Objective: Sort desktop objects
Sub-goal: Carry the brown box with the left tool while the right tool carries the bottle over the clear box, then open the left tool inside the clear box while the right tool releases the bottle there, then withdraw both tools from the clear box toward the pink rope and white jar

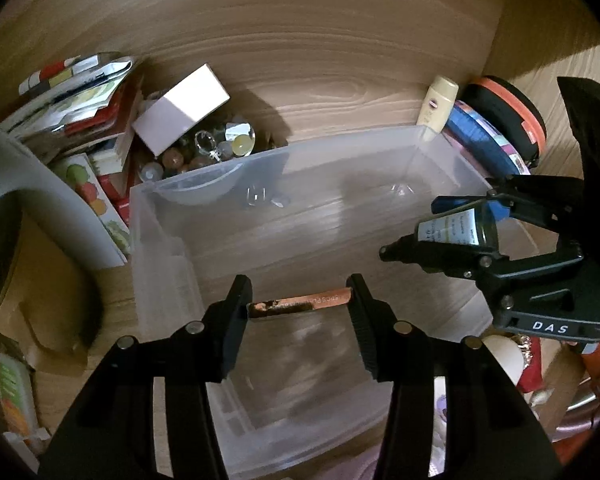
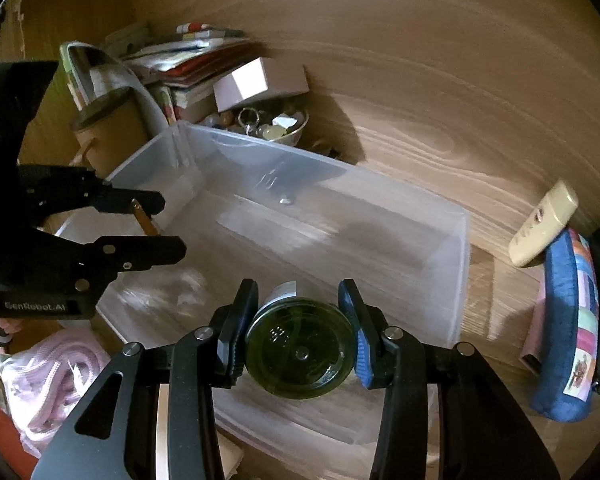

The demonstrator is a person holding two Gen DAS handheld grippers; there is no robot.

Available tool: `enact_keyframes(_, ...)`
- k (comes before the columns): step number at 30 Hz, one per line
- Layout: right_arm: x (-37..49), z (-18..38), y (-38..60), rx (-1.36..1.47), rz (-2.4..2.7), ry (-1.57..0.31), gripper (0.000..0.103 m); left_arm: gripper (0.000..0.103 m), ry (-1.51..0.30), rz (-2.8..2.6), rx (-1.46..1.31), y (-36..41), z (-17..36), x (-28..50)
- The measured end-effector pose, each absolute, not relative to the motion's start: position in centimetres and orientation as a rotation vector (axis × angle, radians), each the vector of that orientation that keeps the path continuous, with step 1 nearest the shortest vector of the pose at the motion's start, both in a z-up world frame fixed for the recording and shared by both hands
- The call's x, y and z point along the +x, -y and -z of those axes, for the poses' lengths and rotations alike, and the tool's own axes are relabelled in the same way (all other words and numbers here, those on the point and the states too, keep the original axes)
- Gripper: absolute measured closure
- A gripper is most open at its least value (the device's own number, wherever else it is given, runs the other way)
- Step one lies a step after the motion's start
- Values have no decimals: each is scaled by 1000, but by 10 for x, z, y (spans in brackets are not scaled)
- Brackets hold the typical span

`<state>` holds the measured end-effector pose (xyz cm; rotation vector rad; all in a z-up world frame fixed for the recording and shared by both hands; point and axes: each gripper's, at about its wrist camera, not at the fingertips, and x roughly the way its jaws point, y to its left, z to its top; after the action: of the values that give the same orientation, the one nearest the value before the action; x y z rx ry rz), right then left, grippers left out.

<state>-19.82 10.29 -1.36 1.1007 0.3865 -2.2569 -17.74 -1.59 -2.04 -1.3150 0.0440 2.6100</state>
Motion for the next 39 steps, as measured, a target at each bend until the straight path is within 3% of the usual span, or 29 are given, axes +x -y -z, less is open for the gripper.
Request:
enact_keyframes(13,-192,22,-93,1091,2248,-470,64,52,-111,-2638,-1321,12,21,-175)
enact_keyframes(18,-189,18,-98,1087,2277,-452,50,44,-115,-2665,-1287,12,12,-166)
enact_keyframes(27,-172,-6,-114,1016,2340,-440,34,31,-97,-2725,-1183,15,-9,-142)
enact_keyframes(39,-127,-35,-144,931,2437,-395,33,16,-17,-2840,-1089,36,-42,-91)
